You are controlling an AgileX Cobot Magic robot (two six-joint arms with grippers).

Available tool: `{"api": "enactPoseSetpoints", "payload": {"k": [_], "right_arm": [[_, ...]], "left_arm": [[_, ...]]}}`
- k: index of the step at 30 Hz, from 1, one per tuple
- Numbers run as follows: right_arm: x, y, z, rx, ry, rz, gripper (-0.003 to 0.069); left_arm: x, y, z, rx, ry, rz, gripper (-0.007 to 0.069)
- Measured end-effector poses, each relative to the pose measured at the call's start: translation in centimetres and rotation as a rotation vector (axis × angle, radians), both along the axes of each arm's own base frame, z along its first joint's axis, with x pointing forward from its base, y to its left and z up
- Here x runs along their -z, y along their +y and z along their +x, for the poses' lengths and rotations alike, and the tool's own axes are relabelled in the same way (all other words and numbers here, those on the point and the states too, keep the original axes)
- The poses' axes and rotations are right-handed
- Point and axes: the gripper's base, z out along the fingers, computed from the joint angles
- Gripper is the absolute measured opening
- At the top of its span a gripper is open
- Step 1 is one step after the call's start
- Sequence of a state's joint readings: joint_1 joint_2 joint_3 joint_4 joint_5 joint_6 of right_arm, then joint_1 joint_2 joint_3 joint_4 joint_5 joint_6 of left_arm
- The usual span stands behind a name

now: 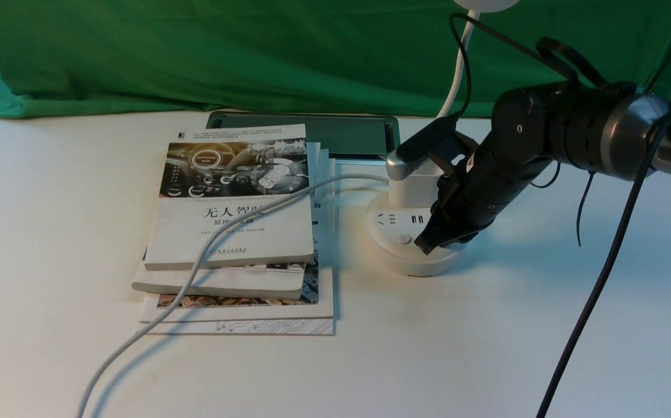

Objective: Turn on the desk lamp on the white desktop with your hand.
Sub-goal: 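Press the button on the base of the white desk lamp with the right gripper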

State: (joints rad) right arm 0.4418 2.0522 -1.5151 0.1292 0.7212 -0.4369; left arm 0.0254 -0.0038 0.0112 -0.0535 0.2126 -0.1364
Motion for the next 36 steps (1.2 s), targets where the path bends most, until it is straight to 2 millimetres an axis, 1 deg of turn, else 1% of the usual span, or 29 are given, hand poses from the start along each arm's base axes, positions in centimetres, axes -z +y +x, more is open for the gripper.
{"api": "enactPoseSetpoints", "payload": {"k": [6, 9, 14, 16, 36], "right_arm": [[-1.0, 0.0, 0.1, 0.004, -0.049, 0.021, 0.0030], [-1.1, 0.1, 0.2, 0.005, -0.060, 0.026, 0.0030], [-0.7, 0.1, 0.3, 0.005, -0.051, 0.021, 0.0030], [0.0, 0.1, 0.3, 0.004, -0.033, 0.012, 0.0030], [1.1, 0.3, 0.6, 0.019, 0.016, 0.000, 0.0030]], "left_arm": [[0.0, 0.0, 0.0, 0.000, 0.000, 0.000, 0.0021], [0.0, 0.0, 0.0, 0.000, 0.000, 0.000, 0.0021], [0.0, 0.0, 0.0, 0.000, 0.000, 0.000, 0.0021], [0.0, 0.0, 0.0, 0.000, 0.000, 0.000, 0.0021], [0.0, 0.0, 0.0, 0.000, 0.000, 0.000, 0.0021]]}}
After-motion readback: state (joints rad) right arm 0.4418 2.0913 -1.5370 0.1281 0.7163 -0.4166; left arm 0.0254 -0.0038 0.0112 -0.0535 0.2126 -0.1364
